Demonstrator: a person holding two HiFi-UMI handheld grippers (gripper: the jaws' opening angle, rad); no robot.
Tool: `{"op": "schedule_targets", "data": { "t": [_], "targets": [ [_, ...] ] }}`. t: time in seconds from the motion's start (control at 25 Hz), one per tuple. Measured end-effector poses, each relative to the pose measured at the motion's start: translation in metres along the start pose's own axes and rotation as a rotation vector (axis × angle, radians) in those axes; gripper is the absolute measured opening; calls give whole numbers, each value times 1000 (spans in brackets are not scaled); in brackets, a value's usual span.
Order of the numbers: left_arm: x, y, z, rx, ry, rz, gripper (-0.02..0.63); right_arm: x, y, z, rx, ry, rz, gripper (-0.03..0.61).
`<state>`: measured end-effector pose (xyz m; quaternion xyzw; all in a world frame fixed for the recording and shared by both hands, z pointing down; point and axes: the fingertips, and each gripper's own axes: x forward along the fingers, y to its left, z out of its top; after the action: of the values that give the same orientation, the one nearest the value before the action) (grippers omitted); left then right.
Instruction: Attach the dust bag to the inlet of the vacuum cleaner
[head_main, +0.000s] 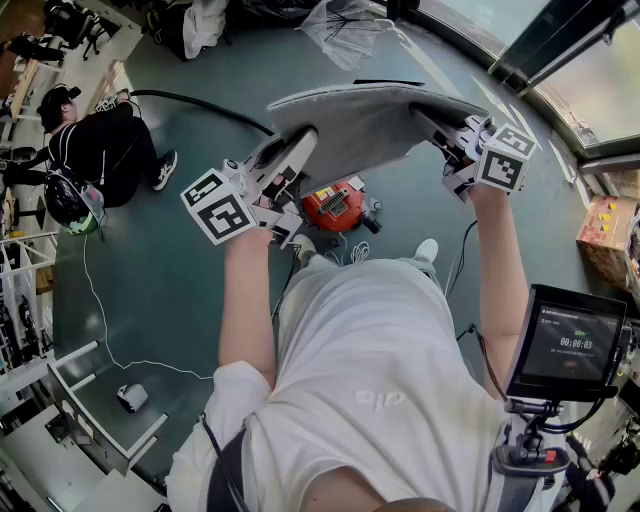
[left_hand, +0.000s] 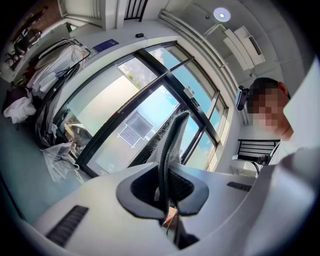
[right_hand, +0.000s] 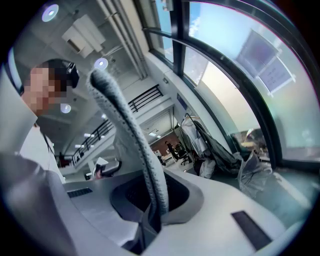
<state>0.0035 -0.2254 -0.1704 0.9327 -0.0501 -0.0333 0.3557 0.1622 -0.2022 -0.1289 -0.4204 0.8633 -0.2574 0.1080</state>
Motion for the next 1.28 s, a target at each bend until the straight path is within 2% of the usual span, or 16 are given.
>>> {"op": "schedule_targets", "data": {
  "t": [0.12, 0.24, 0.32, 0.44, 0.56, 0.72, 0.84, 0.96, 1.12, 1.2, 1.28],
  "targets": [
    [0, -1, -10, -44, 26, -4, 17, -1, -5, -5, 192, -44, -16, 20],
    [5, 4, -30, -100, 51, 32, 17, -3, -17, -26, 271, -37, -68, 20],
    [9, 26, -59, -134, 69, 75, 17, -4, -39, -58, 322, -23, -97, 20],
    [15, 102, -143, -170, 139, 169, 17, -7, -109, -159, 447, 18, -198, 20],
    [24, 170, -238, -210, 229, 196, 17, -16, -176, -264, 565, 26, -272, 20],
    [27, 199, -345, -260, 282, 227, 17, -53, -211, -367, 662, 13, -351, 20],
    [23, 204, -406, -318, 295, 245, 17, -83, -219, -424, 685, 29, -417, 20],
    [17, 224, -430, -343, 312, 234, 17, -80, -231, -454, 672, 80, -438, 20],
    [12, 241, -482, -287, 380, 150, 17, -74, -255, -505, 651, 95, -436, 20],
    [6, 240, -521, -328, 387, 107, 17, -77, -261, -536, 671, 73, -425, 20],
    [-1, 237, -561, -371, 415, 90, 17, -85, -261, -576, 705, 92, -456, 20]
  ]
}}
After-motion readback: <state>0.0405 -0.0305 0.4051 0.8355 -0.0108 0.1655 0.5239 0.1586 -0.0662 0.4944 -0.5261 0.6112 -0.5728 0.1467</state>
